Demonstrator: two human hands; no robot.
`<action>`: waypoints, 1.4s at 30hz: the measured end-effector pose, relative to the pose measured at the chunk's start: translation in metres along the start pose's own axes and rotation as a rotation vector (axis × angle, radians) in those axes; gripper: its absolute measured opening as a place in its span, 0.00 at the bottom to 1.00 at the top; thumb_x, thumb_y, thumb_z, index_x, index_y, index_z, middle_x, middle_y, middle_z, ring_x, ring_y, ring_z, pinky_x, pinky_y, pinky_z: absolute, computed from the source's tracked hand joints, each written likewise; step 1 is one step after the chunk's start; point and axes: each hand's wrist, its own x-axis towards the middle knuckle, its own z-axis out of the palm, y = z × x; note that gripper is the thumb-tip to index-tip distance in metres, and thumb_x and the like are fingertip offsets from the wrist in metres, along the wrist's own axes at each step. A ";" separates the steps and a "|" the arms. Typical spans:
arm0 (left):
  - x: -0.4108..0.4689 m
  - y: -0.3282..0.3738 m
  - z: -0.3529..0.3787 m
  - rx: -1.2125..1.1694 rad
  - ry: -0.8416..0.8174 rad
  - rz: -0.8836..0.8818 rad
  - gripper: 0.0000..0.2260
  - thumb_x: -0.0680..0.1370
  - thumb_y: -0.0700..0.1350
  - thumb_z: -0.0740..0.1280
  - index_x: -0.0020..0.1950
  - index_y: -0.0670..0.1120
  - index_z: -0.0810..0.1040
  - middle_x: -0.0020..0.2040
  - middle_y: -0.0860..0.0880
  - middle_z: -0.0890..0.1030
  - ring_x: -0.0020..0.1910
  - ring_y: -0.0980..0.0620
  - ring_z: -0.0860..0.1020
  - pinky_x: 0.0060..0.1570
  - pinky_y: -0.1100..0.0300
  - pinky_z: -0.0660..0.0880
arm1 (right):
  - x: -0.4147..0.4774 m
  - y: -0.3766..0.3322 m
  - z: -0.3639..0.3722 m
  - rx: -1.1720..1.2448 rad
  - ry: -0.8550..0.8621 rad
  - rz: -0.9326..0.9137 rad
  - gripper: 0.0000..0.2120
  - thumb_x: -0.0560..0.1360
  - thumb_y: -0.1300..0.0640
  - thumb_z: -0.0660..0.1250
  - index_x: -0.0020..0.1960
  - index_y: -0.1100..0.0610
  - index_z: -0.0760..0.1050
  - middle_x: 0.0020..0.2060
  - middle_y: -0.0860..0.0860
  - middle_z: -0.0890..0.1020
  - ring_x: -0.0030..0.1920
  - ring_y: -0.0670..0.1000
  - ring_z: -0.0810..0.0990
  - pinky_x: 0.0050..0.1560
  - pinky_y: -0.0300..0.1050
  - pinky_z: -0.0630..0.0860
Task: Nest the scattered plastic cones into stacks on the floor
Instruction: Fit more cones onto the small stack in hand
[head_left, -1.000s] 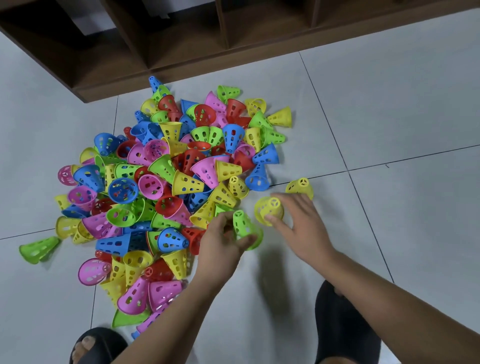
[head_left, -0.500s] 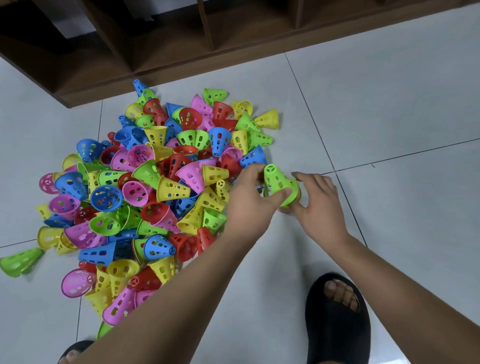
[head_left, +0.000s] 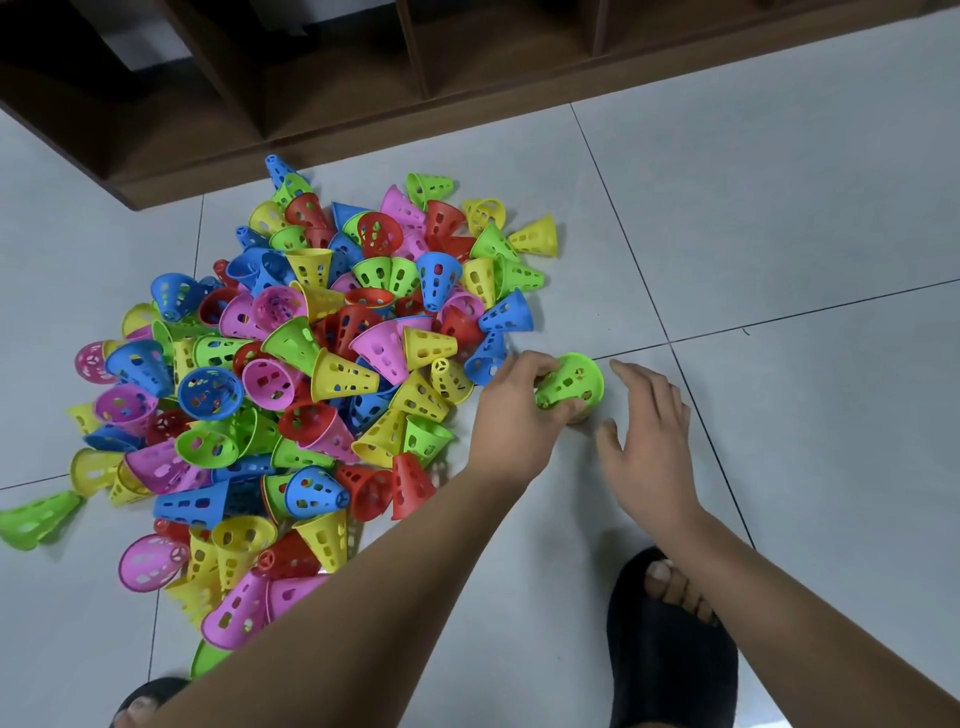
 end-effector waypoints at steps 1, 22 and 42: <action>0.002 0.002 0.001 -0.011 -0.003 -0.013 0.21 0.74 0.48 0.81 0.64 0.49 0.81 0.60 0.52 0.81 0.57 0.55 0.79 0.60 0.58 0.77 | -0.001 -0.002 0.000 0.009 -0.001 -0.005 0.31 0.73 0.60 0.65 0.77 0.54 0.69 0.70 0.50 0.73 0.69 0.57 0.72 0.68 0.47 0.64; -0.089 -0.117 -0.093 0.233 0.140 -0.227 0.18 0.75 0.50 0.80 0.61 0.53 0.79 0.56 0.58 0.78 0.51 0.56 0.79 0.49 0.56 0.79 | -0.005 -0.057 0.034 -0.088 -0.003 -0.260 0.28 0.71 0.63 0.72 0.71 0.58 0.76 0.75 0.57 0.71 0.76 0.61 0.69 0.73 0.60 0.66; -0.095 -0.138 -0.086 0.277 0.047 -0.483 0.22 0.73 0.60 0.78 0.56 0.53 0.71 0.44 0.56 0.82 0.41 0.52 0.80 0.39 0.51 0.78 | -0.014 -0.072 0.123 0.020 -0.703 -0.322 0.13 0.81 0.59 0.64 0.64 0.50 0.80 0.63 0.46 0.80 0.68 0.51 0.72 0.68 0.56 0.71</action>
